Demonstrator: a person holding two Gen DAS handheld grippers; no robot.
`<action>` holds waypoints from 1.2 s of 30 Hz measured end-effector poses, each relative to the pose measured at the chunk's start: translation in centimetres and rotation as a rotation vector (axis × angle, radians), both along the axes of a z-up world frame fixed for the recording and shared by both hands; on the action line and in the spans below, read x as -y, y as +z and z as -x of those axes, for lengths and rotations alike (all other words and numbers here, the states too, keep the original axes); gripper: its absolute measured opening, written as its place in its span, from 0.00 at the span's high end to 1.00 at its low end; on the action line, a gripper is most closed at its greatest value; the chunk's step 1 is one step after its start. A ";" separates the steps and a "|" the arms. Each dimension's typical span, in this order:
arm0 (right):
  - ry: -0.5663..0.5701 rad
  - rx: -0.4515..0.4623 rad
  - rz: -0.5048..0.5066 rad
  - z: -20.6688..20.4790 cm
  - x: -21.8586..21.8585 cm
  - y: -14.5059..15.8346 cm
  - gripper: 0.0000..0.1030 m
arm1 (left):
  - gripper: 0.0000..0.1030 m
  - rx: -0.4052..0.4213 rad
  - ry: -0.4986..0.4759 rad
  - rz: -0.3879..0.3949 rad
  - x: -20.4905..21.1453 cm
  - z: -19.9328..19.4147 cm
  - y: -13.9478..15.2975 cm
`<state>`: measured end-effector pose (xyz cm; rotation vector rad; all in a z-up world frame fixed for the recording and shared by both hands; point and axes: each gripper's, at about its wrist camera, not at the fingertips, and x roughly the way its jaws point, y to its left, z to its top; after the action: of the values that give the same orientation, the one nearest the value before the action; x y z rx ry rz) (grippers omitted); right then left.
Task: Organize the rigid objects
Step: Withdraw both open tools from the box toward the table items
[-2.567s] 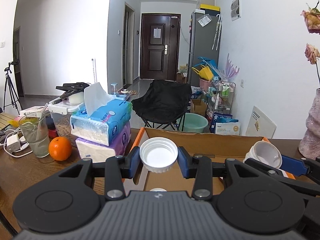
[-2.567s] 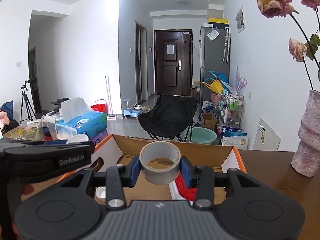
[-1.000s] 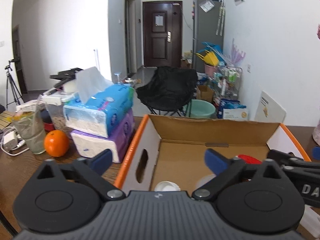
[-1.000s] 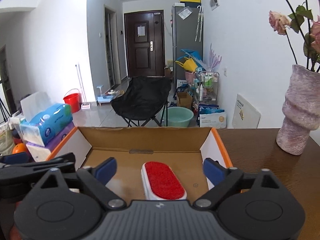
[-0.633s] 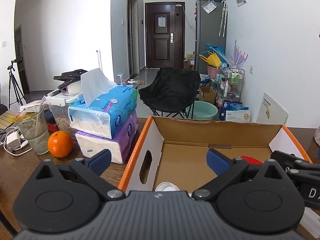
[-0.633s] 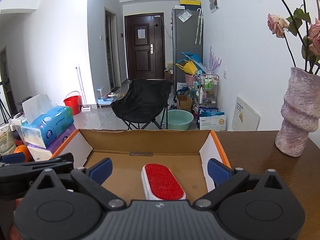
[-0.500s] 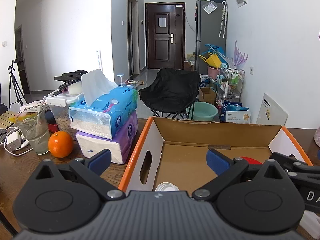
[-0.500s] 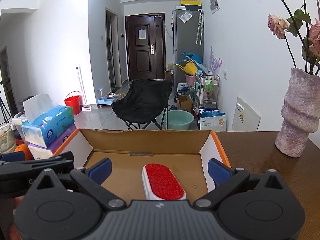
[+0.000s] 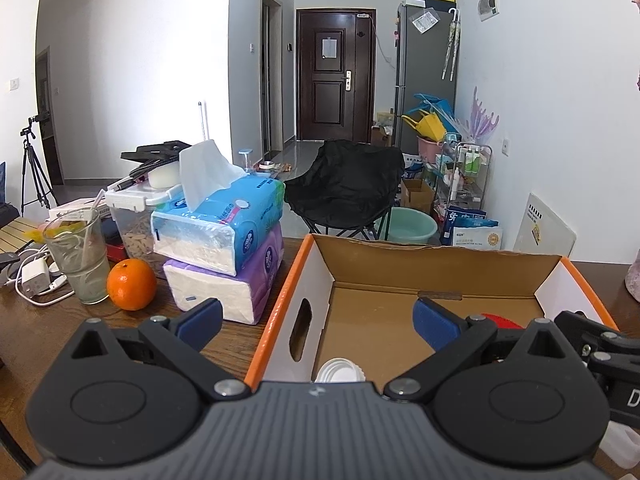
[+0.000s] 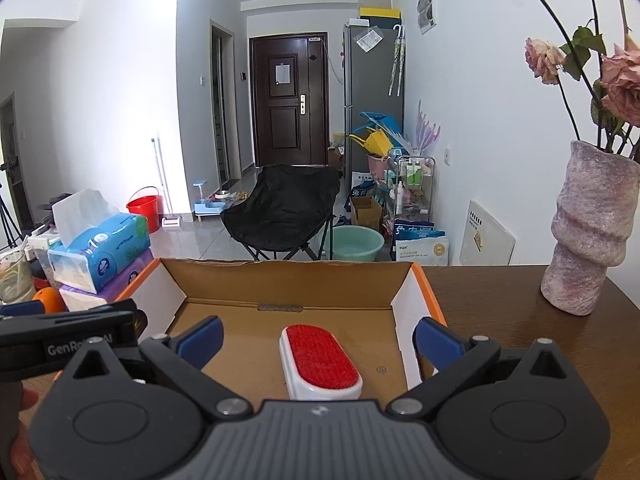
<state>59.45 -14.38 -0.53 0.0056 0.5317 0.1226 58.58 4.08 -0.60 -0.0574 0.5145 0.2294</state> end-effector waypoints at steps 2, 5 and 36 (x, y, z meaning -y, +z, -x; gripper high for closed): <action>-0.003 0.005 0.006 0.5 0.0 0.0 0.00 | 0.00 0.000 0.001 0.001 0.0 0.4 0.0; -0.003 0.010 0.010 1.1 0.0 -0.1 0.00 | 0.00 0.002 -0.004 0.003 0.0 1.0 0.2; -0.028 0.054 0.014 9.9 2.3 0.4 0.00 | 0.00 -0.011 -0.001 0.021 -0.9 8.9 0.1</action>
<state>49.59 -16.71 -0.11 -0.0040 0.4788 0.0918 49.68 4.95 -0.54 -0.0766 0.5283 0.2231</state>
